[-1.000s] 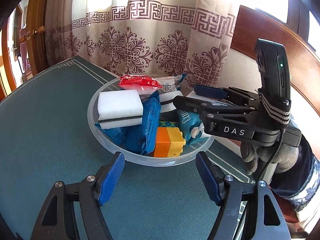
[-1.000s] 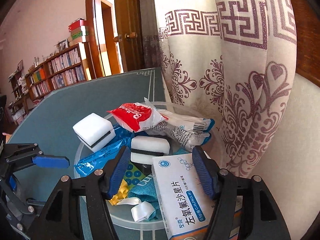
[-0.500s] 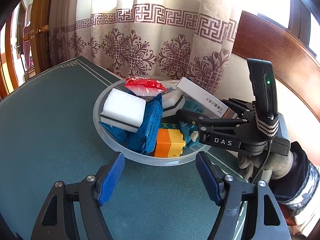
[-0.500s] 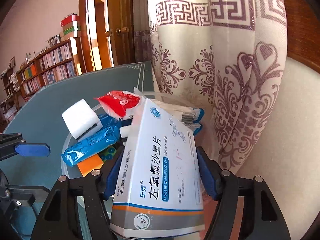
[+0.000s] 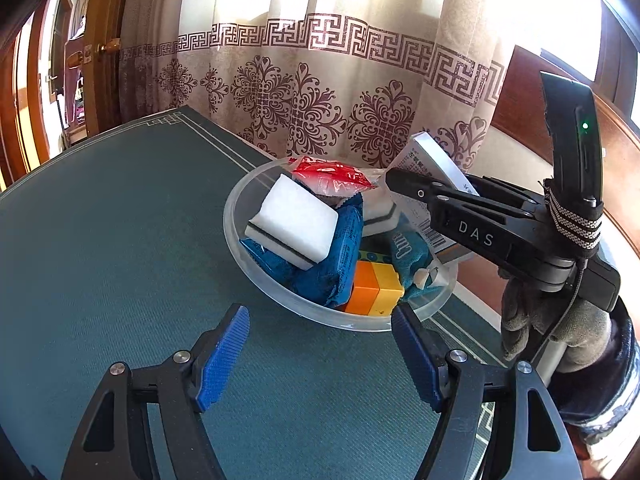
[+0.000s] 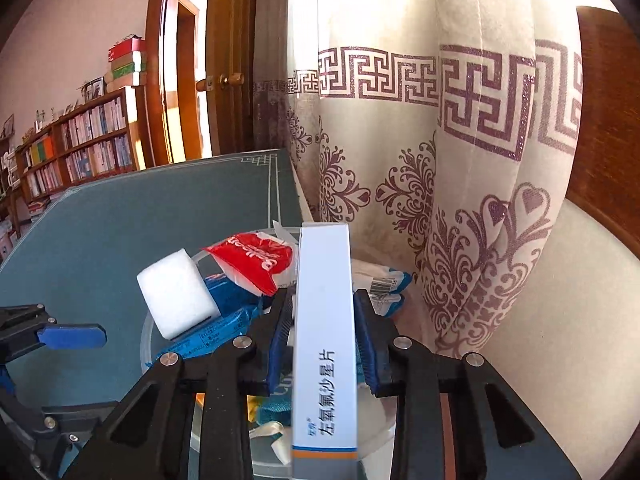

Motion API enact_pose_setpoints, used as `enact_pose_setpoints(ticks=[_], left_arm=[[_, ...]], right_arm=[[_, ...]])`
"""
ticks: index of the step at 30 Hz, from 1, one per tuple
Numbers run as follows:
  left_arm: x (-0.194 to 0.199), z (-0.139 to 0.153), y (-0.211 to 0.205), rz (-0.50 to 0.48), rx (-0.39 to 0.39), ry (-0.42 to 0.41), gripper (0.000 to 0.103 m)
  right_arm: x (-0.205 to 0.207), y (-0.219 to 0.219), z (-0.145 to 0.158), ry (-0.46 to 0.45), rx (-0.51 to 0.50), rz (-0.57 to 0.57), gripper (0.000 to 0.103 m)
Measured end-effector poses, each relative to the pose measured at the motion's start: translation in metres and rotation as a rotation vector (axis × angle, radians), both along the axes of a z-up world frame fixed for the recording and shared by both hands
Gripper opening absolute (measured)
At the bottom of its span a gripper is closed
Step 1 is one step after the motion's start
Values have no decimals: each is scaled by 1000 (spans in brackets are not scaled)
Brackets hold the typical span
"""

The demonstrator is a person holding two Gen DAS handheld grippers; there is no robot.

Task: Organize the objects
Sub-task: 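Lower the medicine box into the bowl and adjust it with the right tool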

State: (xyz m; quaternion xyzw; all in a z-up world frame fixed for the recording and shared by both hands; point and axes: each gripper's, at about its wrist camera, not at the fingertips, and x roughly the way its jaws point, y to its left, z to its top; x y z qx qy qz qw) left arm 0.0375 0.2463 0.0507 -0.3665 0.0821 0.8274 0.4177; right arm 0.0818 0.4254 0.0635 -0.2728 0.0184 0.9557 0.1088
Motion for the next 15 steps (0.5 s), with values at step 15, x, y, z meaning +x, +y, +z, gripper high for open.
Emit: enact_pose_setpoints(ticks=[15], left_arm=[[-11,-2,-14,62,10,-14,77]], right_arm=[[-1,-15,3,52,-86,81,63]])
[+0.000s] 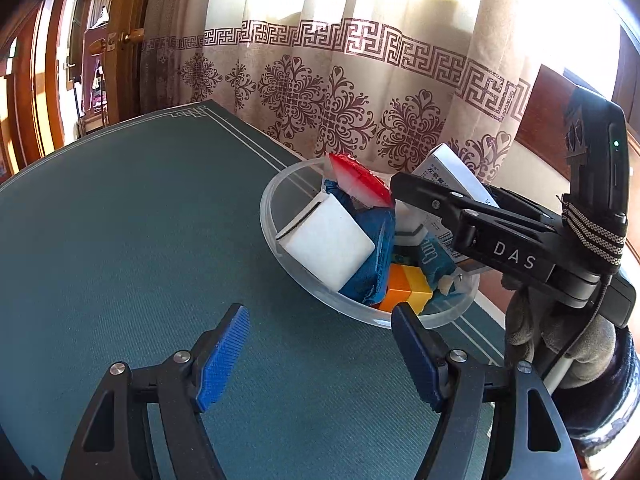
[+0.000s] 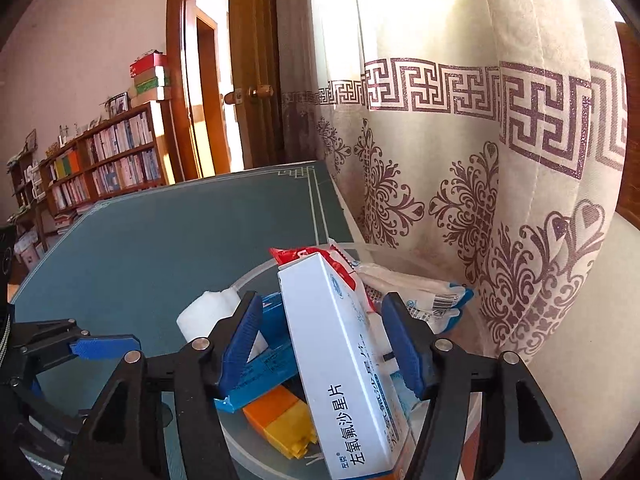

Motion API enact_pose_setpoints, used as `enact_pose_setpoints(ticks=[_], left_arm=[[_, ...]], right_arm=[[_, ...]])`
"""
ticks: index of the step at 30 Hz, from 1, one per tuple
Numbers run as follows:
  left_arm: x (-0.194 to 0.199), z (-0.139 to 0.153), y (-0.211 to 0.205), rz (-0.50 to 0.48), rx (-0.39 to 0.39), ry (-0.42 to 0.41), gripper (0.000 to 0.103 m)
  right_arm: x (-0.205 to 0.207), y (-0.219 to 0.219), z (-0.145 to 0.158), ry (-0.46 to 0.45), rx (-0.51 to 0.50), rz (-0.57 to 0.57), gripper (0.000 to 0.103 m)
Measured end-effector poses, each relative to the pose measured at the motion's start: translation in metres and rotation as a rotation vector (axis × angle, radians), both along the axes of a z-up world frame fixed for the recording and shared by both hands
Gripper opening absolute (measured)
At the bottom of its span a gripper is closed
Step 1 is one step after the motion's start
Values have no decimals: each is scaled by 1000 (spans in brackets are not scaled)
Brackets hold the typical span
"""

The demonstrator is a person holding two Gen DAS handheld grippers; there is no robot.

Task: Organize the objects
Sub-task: 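Lower the medicine box into the bowl and adjust it with the right tool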

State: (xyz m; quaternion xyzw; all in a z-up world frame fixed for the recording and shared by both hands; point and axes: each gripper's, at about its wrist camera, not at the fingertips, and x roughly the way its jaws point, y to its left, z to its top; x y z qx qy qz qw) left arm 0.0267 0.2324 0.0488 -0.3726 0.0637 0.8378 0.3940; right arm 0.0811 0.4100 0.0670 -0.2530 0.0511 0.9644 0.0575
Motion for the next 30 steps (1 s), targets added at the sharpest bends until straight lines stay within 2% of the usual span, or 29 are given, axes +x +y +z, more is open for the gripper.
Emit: enact_pose_setpoints(ticks=[5,11,12,14,16,18,23,27,28,30], left_arm=[[0,0,-1,3,1,-1,77],[1,0,-2,4,1,-2,77],[1,0,-2,3,0,-3,77],[2,-1,-2,2,-4,-3,77],[2,-1,-2,2,-4,-1,77],[2,0,-2,1,-2,-3,77],[1,0,-3,2,6,-5,77],[0,0,-5,8,13,-7,77],[0,0,-5,9,15,-7,77],[-1,0,-7,13,20,-8,77]], right_arm=[[4,23,5,15,-97,-29,68],[7,58,3,-10,-165,-105,65],[3,61,0,-27,-171,-119,54],[-3,67,-6,-50,-202,-120,41],[-6,68,-6,-44,-239,-107,34],[-8,65,-1,-34,-251,-97,19],[-17,64,11,21,-345,-102,19],[-32,87,1,29,-577,-186,20],[-37,90,-3,18,-609,-208,20],[-48,86,-8,-6,-608,-204,21]])
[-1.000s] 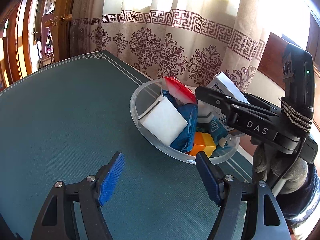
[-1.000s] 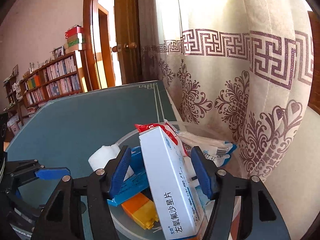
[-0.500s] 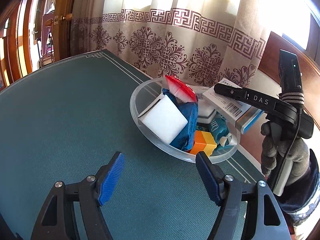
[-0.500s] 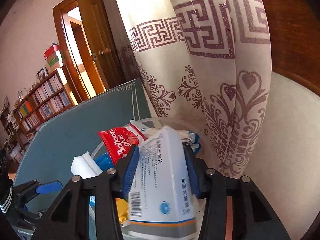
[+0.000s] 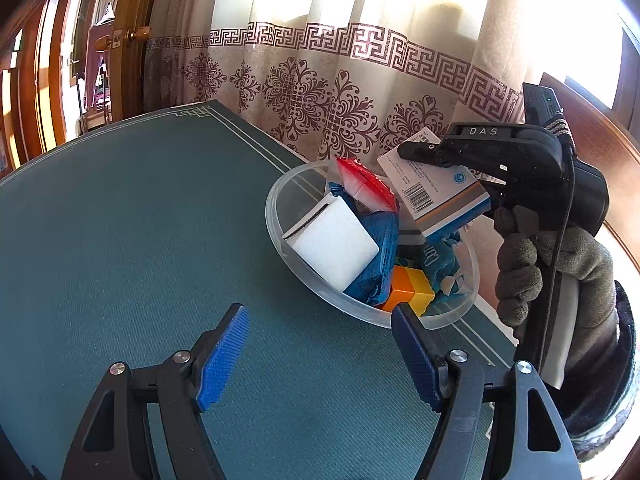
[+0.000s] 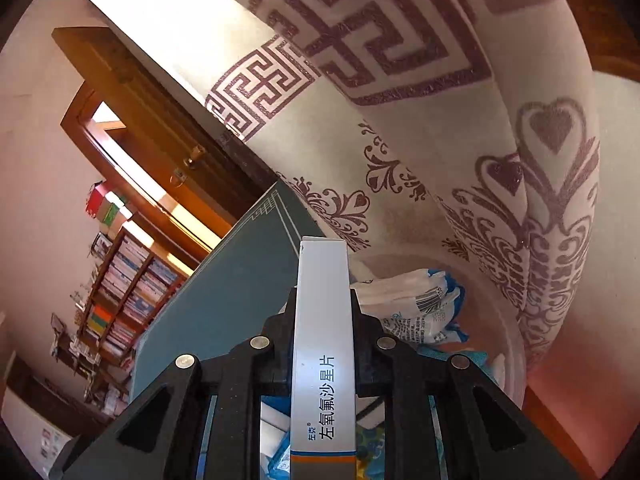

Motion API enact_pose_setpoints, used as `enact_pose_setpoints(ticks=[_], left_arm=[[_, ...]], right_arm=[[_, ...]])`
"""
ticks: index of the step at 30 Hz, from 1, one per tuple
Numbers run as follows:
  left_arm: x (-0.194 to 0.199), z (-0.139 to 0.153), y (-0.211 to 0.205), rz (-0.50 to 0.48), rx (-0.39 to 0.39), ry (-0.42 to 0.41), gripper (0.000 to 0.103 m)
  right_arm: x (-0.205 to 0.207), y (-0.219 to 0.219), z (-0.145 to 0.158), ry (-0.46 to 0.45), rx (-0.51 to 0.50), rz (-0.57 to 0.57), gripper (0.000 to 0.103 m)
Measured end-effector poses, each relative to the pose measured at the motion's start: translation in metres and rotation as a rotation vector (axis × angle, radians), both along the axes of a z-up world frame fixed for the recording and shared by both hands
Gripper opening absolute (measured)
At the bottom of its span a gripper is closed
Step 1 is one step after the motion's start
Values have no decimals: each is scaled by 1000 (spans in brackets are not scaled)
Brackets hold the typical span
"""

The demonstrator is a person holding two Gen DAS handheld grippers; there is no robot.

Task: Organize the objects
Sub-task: 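Lower the medicine box into the bowl and adjust it with the right tool, then open the right tool and release the medicine box on the bowl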

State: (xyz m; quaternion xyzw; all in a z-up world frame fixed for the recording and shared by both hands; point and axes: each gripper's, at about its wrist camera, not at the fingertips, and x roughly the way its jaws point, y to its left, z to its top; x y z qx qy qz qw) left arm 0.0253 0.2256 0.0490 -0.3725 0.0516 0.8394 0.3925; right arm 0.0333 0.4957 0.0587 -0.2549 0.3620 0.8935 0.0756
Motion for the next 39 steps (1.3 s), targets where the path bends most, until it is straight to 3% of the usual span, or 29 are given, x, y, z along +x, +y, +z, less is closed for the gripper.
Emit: enact_pose_setpoints(ticks=[2,4,5,6,8,15,22,25,27,30,32,35,39], left_arm=[[-1,-1,-1,6,2,-3,77],[-3,-1,-3,14,3,-5,77],[-3,-1,-3,22,0,0,77],[-3,-1,-3,31,-8,13,77],[-2,-1,-3,42,-22,34,77],[-1,1,-3,58,-26,52,84],[-1,1,-2,77,-35,52,87],[2,2,-5,79,-33,59,88],[2,2,-6,82,-31,58,88],[0,2,-7,86,-26,53,88],[-1,2,-9,89,-22,51,88],[-2,3,-12,93,-15,50,88],[-3,3,-14,95,-8,44,88]], right_arm=[[-5,-11,-3,-46,70,-6,22],[-8,-25,-1,-89,213,-24,28],[-6,-31,1,-100,301,-48,39],[-1,-35,4,-96,372,-65,58],[8,-39,9,-66,426,-67,70],[41,-43,19,-66,480,-46,70],[68,-47,-3,-100,467,51,70],[65,-57,-7,-99,492,54,60],[61,-67,-2,-99,542,56,40],[51,-82,1,-111,592,86,24],[47,-90,0,-94,591,133,22],[32,-92,-16,-131,510,199,18],[42,-104,-9,-60,560,234,19]])
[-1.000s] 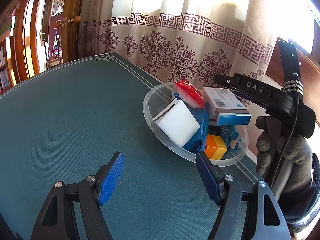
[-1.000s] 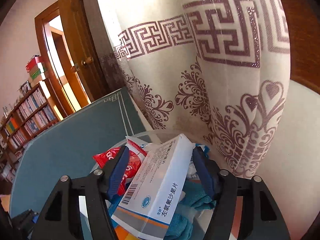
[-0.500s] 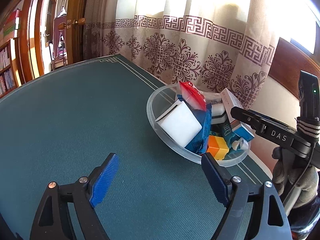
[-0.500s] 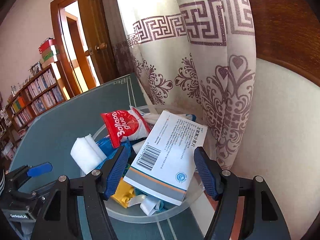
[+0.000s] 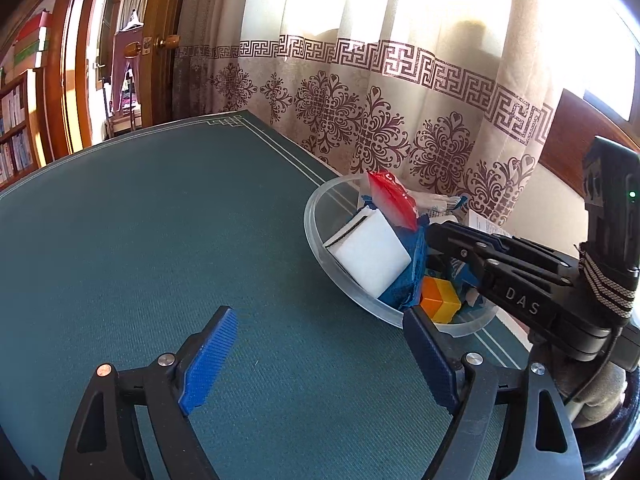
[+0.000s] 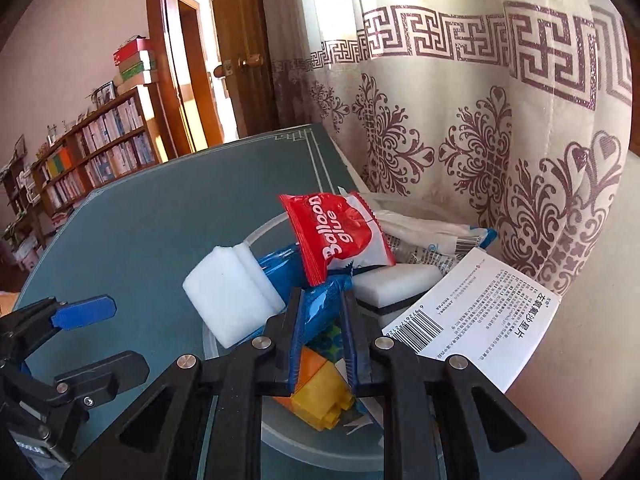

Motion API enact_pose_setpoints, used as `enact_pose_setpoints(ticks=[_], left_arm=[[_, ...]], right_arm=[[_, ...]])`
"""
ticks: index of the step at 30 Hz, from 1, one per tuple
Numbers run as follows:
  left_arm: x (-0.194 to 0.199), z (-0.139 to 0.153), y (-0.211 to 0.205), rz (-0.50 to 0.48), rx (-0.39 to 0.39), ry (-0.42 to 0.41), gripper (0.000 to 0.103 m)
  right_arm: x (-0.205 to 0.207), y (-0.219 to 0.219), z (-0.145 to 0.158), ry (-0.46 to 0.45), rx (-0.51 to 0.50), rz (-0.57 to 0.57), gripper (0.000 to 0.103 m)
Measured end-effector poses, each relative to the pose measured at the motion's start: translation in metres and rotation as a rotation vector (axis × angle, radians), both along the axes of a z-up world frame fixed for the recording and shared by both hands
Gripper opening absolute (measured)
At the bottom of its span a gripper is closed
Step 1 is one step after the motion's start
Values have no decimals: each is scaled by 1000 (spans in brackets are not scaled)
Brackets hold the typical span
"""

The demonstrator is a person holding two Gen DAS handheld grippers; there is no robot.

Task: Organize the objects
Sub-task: 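Open the right tool and release the medicine box on the bowl, then withdraw both open tools away from the bowl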

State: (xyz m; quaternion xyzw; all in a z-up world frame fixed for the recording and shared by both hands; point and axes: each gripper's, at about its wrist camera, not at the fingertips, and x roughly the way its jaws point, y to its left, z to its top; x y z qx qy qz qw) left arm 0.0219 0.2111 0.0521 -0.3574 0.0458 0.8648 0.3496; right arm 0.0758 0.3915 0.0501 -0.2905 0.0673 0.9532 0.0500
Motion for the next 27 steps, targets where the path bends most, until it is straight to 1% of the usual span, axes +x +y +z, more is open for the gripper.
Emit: enact_pose_setpoints(ticks=[2,4,6,7,9,12,14,17,19,20,21,22,23,27], left_arm=[[0,-1,1,-3,-2,-3,88],[1,-1,1,-5,-3,0,88],[2,0,2,-6,-4,5,88],[3,0,2,-7,-4,7,88],[4,1,3,-8,-4,10,88],[6,1,6,-12,-10,14,88],[9,1,8,-17,-18,19,88],[13,1,11,-22,-27,22,88],[15,3,13,-22,-32,26,94],[17,3,13,-20,-32,30,99],[18,4,14,-19,-32,31,102],[19,5,14,-18,-33,32,102],[20,6,15,-12,-38,39,102],[27,7,19,2,-70,59,103]], right_arm=[[13,-5,15,48,10,45,19],[30,-7,29,95,31,62,21],[49,-1,42,133,46,34,32],[58,6,46,141,54,4,35],[74,25,49,143,74,-86,45],[89,53,35,77,101,-218,47],[95,70,20,29,57,-272,47],[102,78,3,-15,2,-283,47],[104,73,-2,-35,8,-257,47],[105,70,-3,-47,14,-240,53],[106,66,-3,-59,14,-220,65],[107,62,-4,-71,13,-203,71],[107,58,-5,-85,17,-191,79],[109,44,-11,-124,14,-158,81]])
